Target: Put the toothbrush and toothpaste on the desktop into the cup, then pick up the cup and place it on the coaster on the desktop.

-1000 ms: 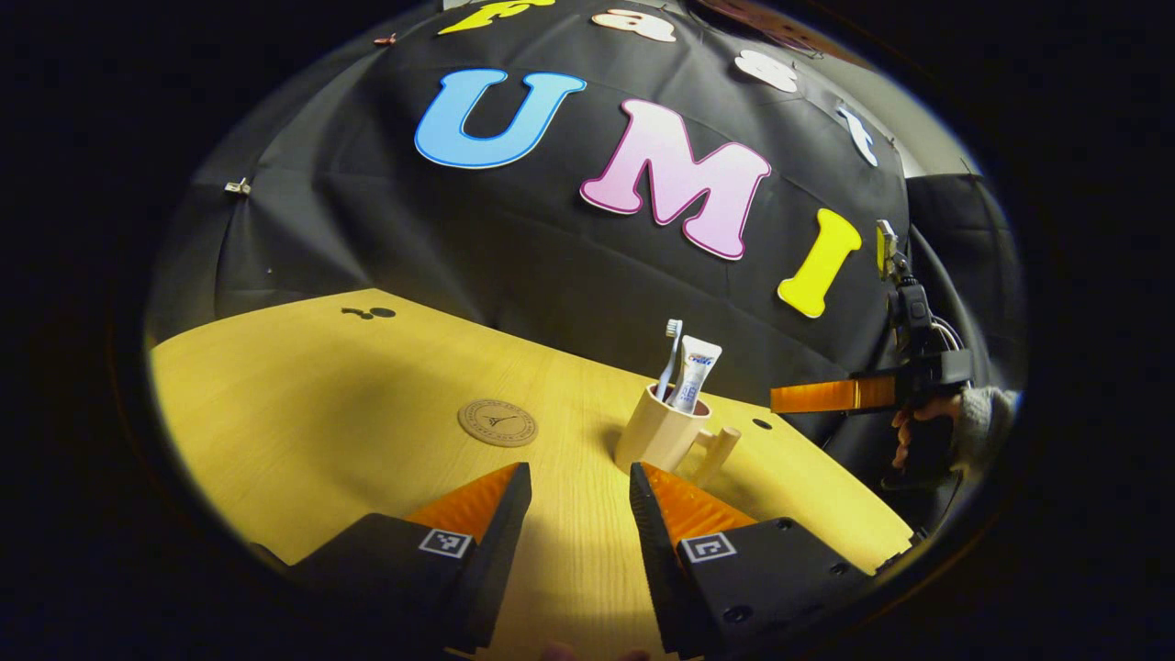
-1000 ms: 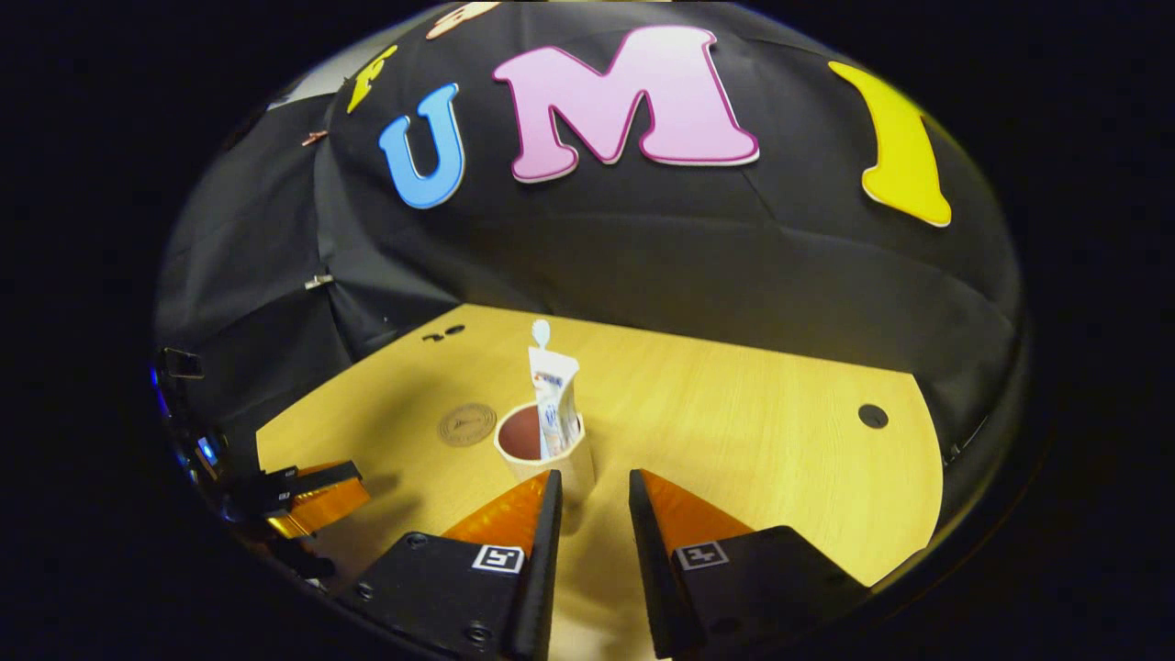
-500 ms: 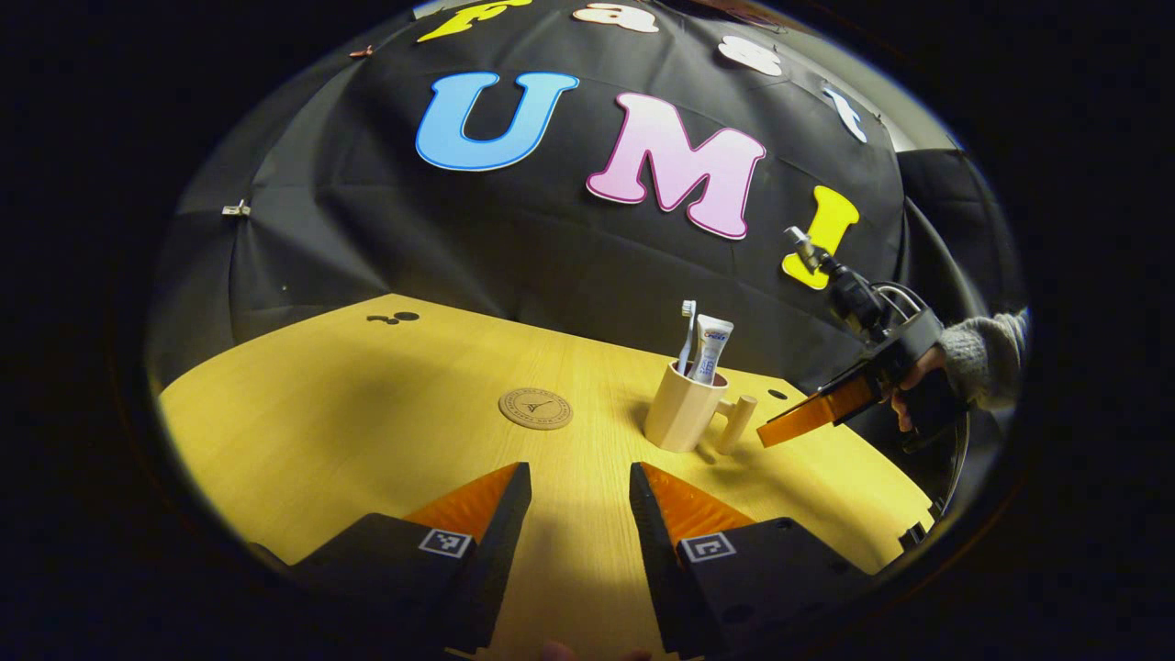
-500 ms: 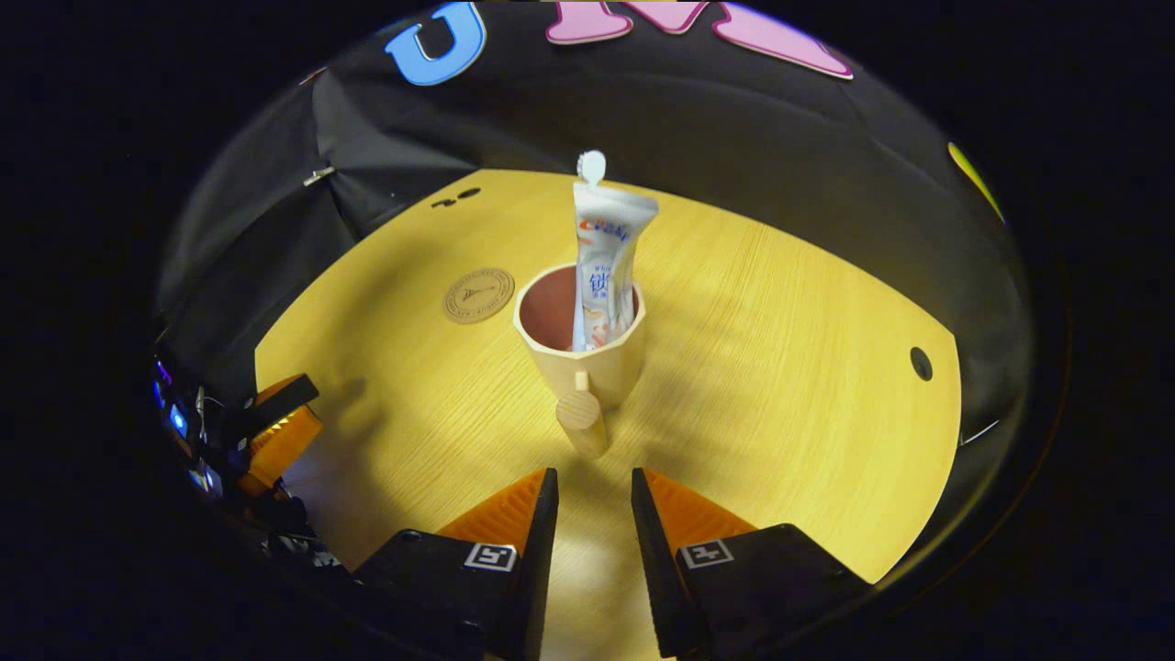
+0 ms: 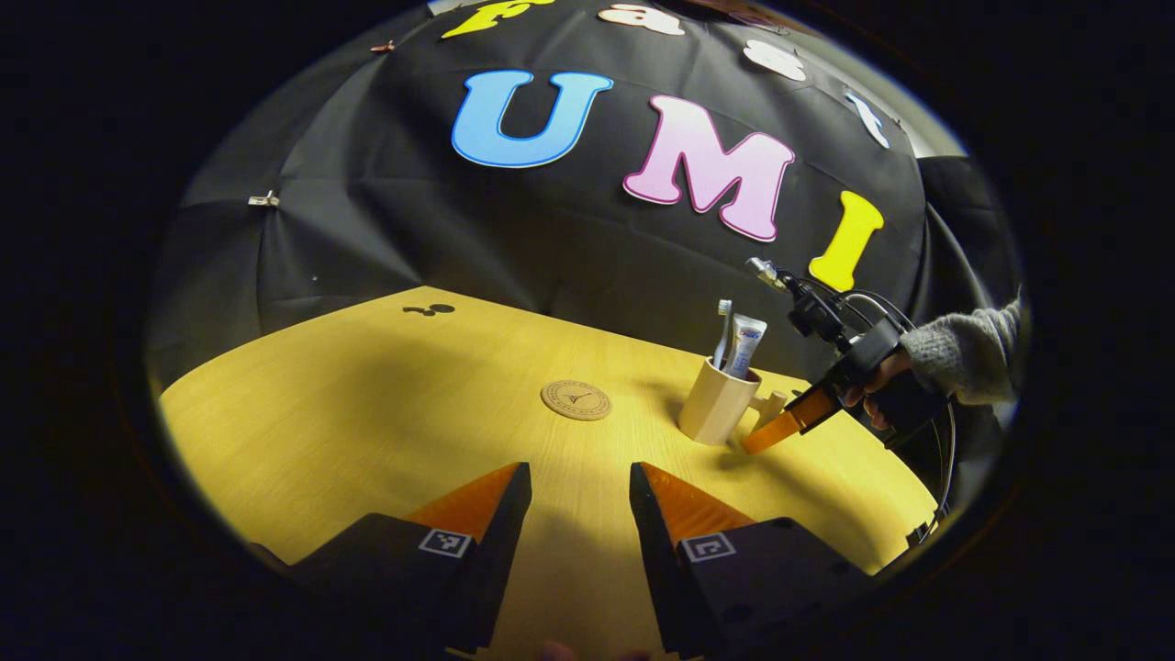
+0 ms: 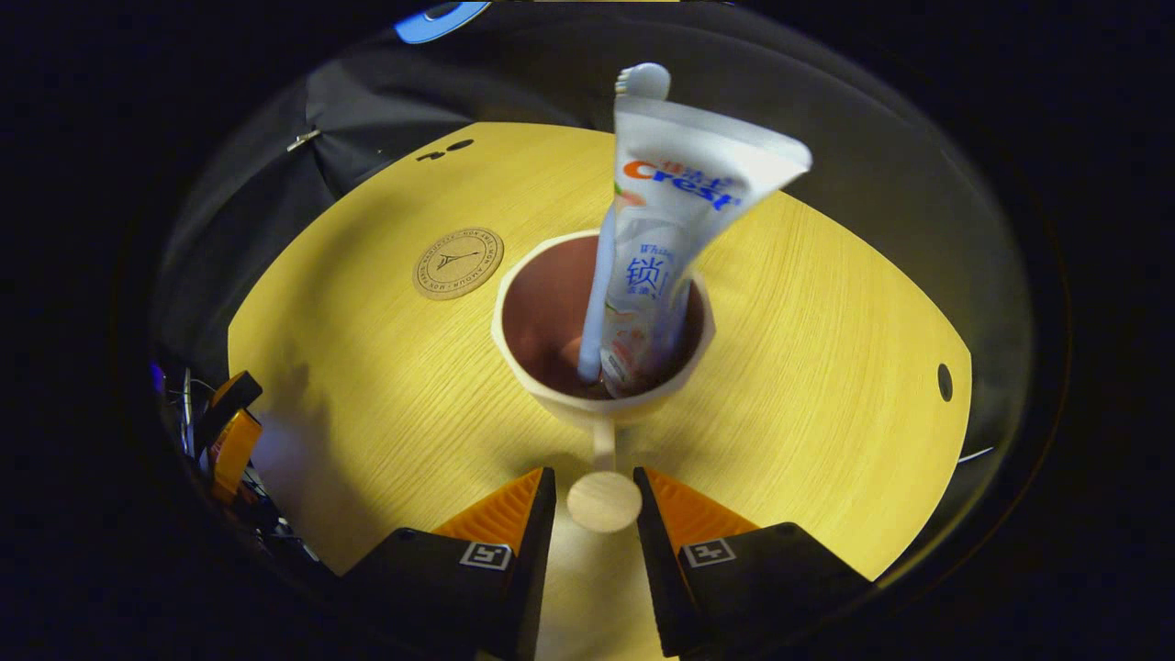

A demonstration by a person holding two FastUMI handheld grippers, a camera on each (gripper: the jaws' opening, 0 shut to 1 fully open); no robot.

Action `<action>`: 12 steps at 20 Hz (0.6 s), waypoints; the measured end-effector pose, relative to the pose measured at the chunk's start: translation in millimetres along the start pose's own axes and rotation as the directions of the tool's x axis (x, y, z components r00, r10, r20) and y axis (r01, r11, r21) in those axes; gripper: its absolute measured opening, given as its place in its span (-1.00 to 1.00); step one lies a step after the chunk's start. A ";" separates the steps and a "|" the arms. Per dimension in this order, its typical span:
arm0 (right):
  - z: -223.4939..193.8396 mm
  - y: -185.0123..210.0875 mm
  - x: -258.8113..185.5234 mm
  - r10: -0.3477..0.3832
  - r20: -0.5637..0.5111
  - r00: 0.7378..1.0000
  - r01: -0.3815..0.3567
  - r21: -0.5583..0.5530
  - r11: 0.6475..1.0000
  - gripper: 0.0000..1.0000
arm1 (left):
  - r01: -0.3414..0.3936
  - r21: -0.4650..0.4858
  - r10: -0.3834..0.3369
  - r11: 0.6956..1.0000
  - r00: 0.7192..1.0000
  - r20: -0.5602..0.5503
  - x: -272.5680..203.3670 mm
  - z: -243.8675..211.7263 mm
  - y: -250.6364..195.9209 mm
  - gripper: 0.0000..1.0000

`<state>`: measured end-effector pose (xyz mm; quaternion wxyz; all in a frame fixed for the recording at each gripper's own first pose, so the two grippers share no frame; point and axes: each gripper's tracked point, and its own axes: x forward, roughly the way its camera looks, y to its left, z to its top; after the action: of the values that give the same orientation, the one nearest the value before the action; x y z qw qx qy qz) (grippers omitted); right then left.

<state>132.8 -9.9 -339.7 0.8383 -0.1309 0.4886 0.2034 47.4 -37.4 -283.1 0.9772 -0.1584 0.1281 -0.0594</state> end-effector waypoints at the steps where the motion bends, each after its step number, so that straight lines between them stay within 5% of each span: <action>1: 2.4 0.7 2.1 -0.001 -0.011 1.000 0.001 -0.003 1.000 0.05 | -0.006 -0.005 0.006 1.000 1.000 0.001 0.4 -0.4 2.7 0.36; 7: 16.0 -3.4 21.1 -0.039 -0.077 0.996 0.038 -0.021 0.999 0.04 | -0.037 -0.029 0.037 0.999 0.999 0.001 2.8 -2.2 16.0 0.36; 9: 12.0 -8.3 25.1 -0.057 -0.120 0.991 0.056 -0.012 0.998 -0.10 | -0.047 -0.035 0.047 0.998 0.999 0.001 5.6 -2.0 20.3 0.36; 10: 9.6 -5.8 27.7 -0.042 -0.130 0.991 0.043 0.004 0.999 -0.41 | -0.052 -0.038 0.052 0.998 0.999 0.000 5.2 -3.2 23.3 0.36; 12: 10.0 -6.1 28.0 -0.041 -0.118 0.992 0.040 -0.015 0.999 -0.32 | -0.058 -0.050 0.058 0.997 0.998 0.000 4.6 -2.3 29.1 0.36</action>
<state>155.6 -5.1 -359.2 0.8111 -0.1580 0.5332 0.1814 53.4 -11.3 -295.7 0.9744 -0.1788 0.1332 -0.0274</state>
